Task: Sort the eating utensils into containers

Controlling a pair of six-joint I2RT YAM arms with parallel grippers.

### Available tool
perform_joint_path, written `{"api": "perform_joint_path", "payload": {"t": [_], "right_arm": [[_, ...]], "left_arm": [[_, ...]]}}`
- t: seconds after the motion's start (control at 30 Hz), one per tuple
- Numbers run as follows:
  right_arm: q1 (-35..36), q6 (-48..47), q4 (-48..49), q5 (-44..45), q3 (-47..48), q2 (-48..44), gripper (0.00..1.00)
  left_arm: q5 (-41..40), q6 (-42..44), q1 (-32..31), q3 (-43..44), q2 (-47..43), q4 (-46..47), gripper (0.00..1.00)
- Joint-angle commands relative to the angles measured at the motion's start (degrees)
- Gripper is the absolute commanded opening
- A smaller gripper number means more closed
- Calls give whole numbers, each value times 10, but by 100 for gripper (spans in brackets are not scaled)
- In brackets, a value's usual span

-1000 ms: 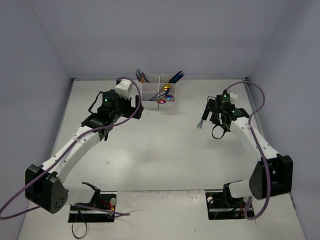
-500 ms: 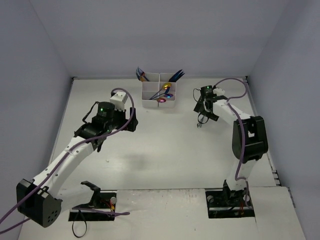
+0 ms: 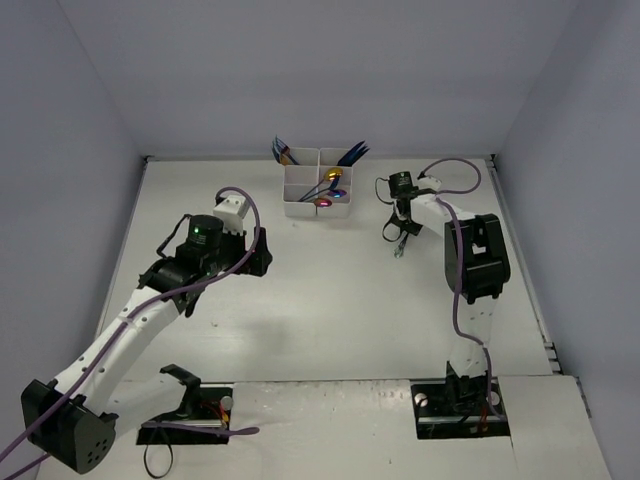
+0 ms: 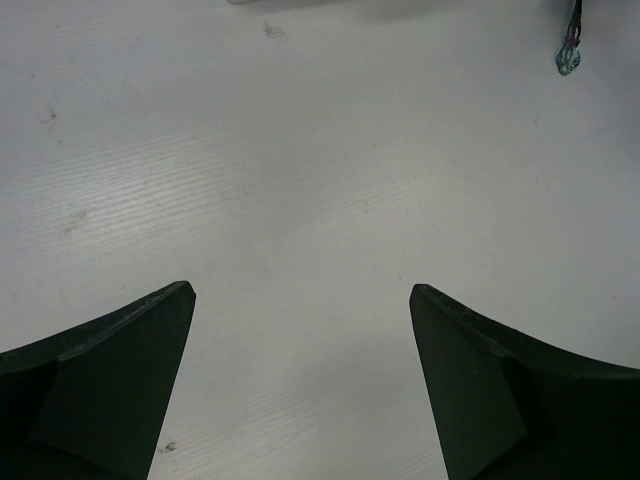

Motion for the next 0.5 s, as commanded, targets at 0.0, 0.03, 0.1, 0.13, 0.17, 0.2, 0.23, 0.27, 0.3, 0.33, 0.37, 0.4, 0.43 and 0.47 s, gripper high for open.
{"api": "perform_joint_path", "payload": {"t": [0.0,0.03,0.1,0.13,0.17,0.2,0.23,0.27,0.3,0.33,0.37,0.4,0.43,0.47], "right_arm": [[-2,13,-1,44,25,7,29],[-2,12,-1,44,25,8,21],[-2,3,0,49,24,3,6],[-2,-1,2,50,21,-1,1],[0,-4,3,54,15,-12,0],[3,-9,6,57,10,-26,0],[8,-16,9,60,5,-42,0],[17,-22,12,66,-2,-58,0],[26,-30,16,72,-12,-79,0],[31,-41,23,73,-24,-103,0],[38,-53,31,70,-40,-126,0],[49,-66,40,62,-60,-147,0],[55,-85,49,54,-75,-171,0],[61,-93,60,42,-91,-196,0]], "left_arm": [[2,-26,5,9,-23,10,87],[2,-27,5,9,-25,11,87],[5,-31,5,14,-25,12,87],[8,-33,6,19,-24,13,87],[14,-37,5,21,-21,14,87],[20,-41,5,27,-17,17,87],[28,-47,5,34,-14,22,87],[41,-56,5,39,-12,29,87],[52,-63,5,45,-9,39,87],[59,-70,5,52,-5,49,87],[67,-76,5,60,0,60,87],[80,-80,5,71,7,70,87],[92,-85,5,89,16,74,87],[101,-89,5,96,25,77,87]]}}
